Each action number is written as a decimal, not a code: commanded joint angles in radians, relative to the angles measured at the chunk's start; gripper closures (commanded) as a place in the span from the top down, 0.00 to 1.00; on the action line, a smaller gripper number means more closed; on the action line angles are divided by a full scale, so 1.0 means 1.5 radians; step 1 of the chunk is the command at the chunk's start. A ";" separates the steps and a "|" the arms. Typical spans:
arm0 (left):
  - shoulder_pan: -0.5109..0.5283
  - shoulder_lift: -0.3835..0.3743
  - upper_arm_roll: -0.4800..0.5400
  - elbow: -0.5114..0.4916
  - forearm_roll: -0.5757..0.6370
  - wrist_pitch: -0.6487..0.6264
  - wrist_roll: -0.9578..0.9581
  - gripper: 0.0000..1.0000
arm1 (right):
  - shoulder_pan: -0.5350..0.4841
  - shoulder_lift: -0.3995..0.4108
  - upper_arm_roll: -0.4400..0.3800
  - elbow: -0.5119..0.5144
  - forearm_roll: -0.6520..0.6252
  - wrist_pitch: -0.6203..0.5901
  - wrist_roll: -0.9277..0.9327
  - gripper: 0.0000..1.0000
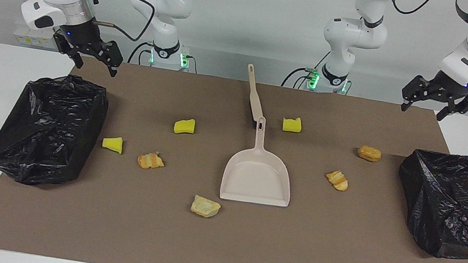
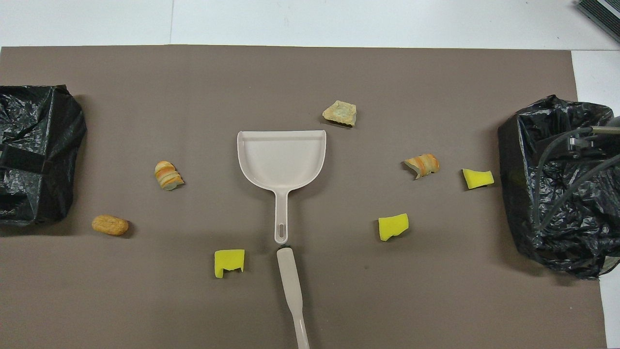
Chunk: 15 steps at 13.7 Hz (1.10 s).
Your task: Sweep and dump trash in bin
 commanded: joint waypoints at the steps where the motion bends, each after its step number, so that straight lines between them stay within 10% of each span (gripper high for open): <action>1: 0.005 -0.015 -0.005 -0.014 0.009 -0.008 0.012 1.00 | -0.003 -0.020 0.003 -0.022 0.011 0.003 0.014 1.00; 8: -0.010 -0.030 -0.018 -0.028 0.007 -0.030 -0.037 1.00 | -0.002 -0.030 0.003 -0.040 0.012 0.003 0.014 1.00; 15: -0.193 -0.171 -0.028 -0.300 0.002 0.086 -0.264 1.00 | 0.014 -0.024 0.004 -0.057 0.046 0.011 0.017 1.00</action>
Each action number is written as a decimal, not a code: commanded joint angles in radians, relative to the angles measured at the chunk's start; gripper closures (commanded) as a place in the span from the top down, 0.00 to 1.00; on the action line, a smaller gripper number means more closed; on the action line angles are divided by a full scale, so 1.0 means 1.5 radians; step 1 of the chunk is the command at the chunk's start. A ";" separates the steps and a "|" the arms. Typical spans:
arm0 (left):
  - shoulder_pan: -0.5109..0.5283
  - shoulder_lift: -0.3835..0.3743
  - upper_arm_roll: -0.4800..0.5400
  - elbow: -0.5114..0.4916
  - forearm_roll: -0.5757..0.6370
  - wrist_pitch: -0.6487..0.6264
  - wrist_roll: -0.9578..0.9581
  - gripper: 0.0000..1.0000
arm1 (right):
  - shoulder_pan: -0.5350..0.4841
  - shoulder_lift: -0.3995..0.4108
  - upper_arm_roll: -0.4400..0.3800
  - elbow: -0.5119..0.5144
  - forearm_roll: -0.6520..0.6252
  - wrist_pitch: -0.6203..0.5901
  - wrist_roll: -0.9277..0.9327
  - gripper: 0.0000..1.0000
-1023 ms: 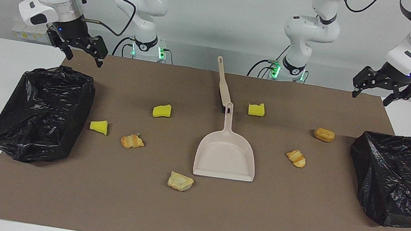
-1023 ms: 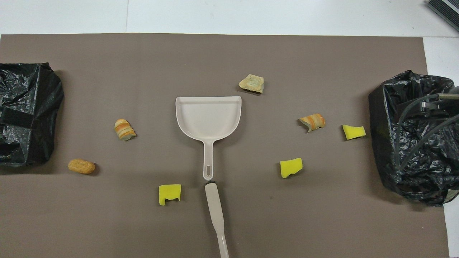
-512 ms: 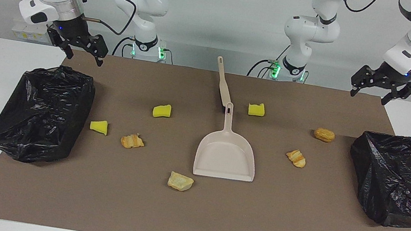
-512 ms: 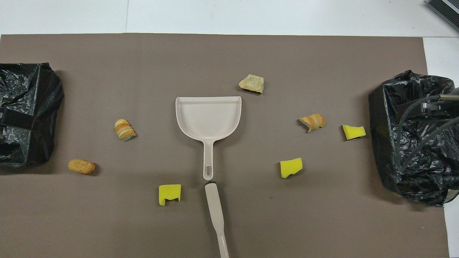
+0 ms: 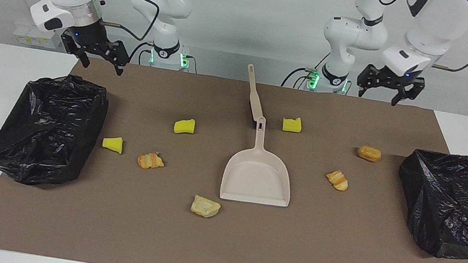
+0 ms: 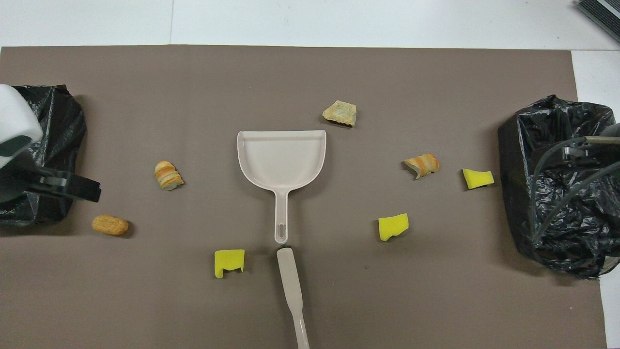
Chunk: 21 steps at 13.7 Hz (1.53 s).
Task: Sweep and dump trash in bin
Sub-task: 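Reach the left gripper to the brush while the right gripper reaches the dustpan, then lift the brush with the left gripper while the right gripper lifts the dustpan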
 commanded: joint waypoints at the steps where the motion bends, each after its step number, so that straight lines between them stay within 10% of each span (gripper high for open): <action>1: -0.090 -0.068 0.009 -0.142 0.003 0.080 -0.105 1.00 | 0.001 0.009 0.003 -0.013 0.026 0.011 0.017 1.00; 14: -0.502 0.000 0.008 -0.411 -0.030 0.438 -0.574 1.00 | 0.229 0.148 0.005 -0.018 0.078 0.126 0.219 1.00; 21: -0.570 0.027 0.007 -0.445 -0.068 0.499 -0.622 1.00 | 0.353 0.215 0.005 -0.017 0.106 0.246 0.472 1.00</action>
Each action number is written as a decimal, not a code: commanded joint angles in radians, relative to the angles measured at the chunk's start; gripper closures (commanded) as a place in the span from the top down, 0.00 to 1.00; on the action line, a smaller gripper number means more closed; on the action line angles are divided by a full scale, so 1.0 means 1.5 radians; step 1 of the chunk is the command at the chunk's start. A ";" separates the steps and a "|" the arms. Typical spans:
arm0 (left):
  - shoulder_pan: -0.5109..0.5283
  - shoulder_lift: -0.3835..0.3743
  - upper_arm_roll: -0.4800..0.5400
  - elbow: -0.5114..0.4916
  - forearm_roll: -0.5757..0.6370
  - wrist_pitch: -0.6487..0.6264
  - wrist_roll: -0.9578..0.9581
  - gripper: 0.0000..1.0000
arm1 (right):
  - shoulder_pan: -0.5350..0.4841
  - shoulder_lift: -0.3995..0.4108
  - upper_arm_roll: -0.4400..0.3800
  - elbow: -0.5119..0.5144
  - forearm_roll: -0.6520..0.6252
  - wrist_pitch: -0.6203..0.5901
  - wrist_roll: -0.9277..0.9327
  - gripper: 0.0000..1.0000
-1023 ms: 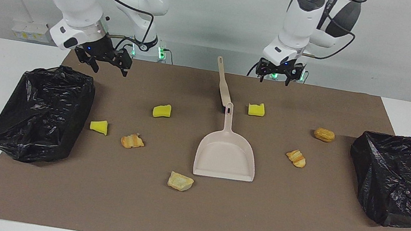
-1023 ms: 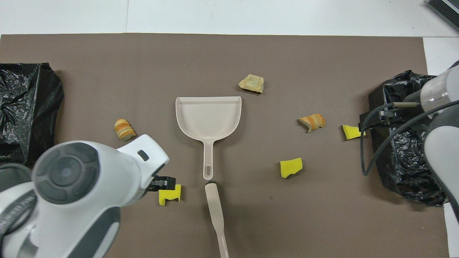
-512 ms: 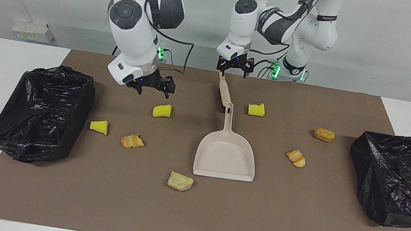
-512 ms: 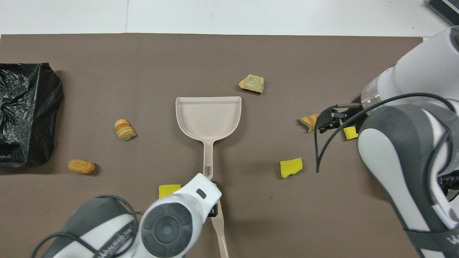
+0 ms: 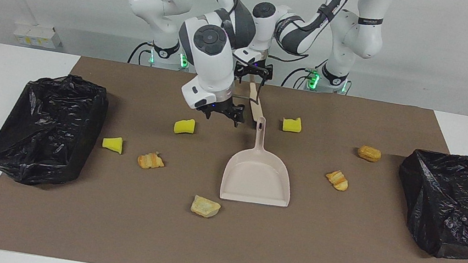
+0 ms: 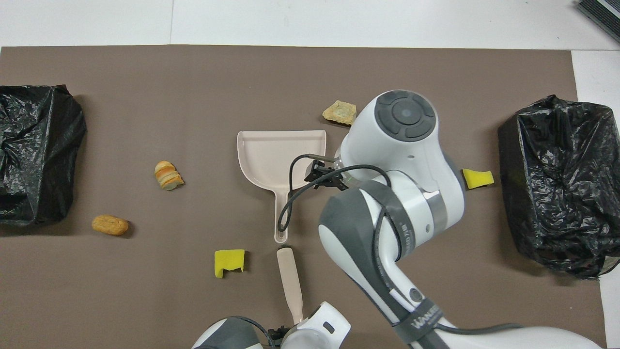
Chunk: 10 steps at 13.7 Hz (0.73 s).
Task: Sweep and dump trash in bin
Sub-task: 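Lift the brush with the left gripper while the right gripper lifts the dustpan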
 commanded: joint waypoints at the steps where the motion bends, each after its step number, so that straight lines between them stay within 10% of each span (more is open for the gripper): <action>1: -0.025 -0.003 0.012 -0.020 -0.016 0.015 -0.007 0.81 | 0.038 0.024 -0.003 0.002 0.014 0.041 0.081 1.00; 5: -0.020 -0.005 0.014 -0.017 -0.016 -0.002 0.012 0.00 | 0.106 0.078 -0.005 0.008 -0.006 0.113 0.187 1.00; 9: 0.019 -0.051 0.026 -0.001 -0.016 -0.151 0.121 0.00 | 0.130 0.100 -0.004 0.004 -0.026 0.145 0.221 0.97; 10: 0.019 -0.064 0.026 -0.001 -0.016 -0.201 0.157 0.00 | 0.130 0.101 -0.003 0.001 -0.027 0.148 0.215 0.80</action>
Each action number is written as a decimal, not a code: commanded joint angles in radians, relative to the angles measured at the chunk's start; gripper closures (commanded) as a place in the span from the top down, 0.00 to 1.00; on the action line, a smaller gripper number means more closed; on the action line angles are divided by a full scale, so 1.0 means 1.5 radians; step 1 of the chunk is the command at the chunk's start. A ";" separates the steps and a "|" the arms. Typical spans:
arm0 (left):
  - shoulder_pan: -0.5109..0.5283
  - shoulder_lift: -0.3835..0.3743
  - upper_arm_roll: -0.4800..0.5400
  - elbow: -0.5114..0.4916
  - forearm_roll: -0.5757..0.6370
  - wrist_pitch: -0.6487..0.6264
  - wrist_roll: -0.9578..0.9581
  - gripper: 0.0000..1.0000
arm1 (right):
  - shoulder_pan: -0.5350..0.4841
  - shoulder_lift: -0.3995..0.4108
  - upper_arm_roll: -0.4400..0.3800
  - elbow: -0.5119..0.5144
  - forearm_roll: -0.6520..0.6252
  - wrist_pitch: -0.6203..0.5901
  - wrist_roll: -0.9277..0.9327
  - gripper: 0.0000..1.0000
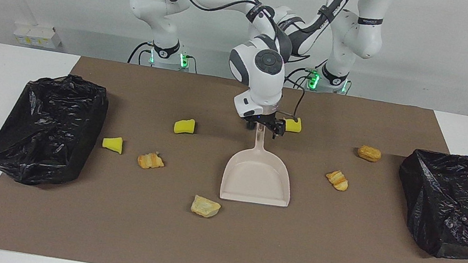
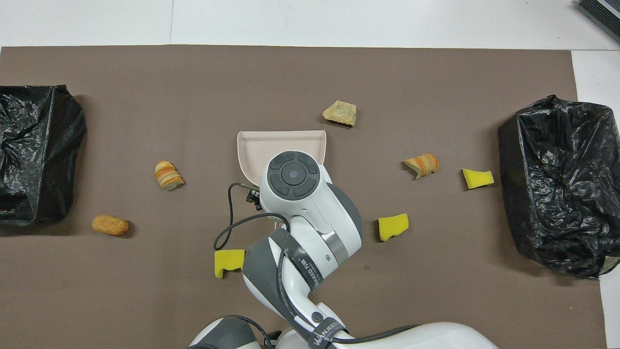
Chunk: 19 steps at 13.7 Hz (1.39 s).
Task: Sweep and dump trash in bin
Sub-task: 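Lift the brush with the left gripper while the right gripper lifts the dustpan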
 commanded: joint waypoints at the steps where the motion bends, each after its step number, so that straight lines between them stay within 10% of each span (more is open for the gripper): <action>1: 0.019 -0.061 0.000 -0.005 -0.009 -0.118 0.088 0.00 | -0.002 0.005 -0.001 -0.003 -0.013 0.010 0.007 0.67; 9: 0.180 -0.070 0.002 -0.050 -0.008 -0.131 0.174 0.00 | -0.005 -0.012 0.000 -0.048 -0.009 0.016 -0.125 0.64; 13: 0.327 -0.046 0.000 -0.049 0.048 -0.119 0.215 0.00 | -0.002 -0.013 0.000 -0.047 -0.010 0.012 -0.143 0.05; 19: 0.476 -0.077 0.003 0.018 0.077 -0.167 0.327 0.00 | -0.038 -0.047 -0.002 -0.040 -0.013 -0.025 -0.270 0.00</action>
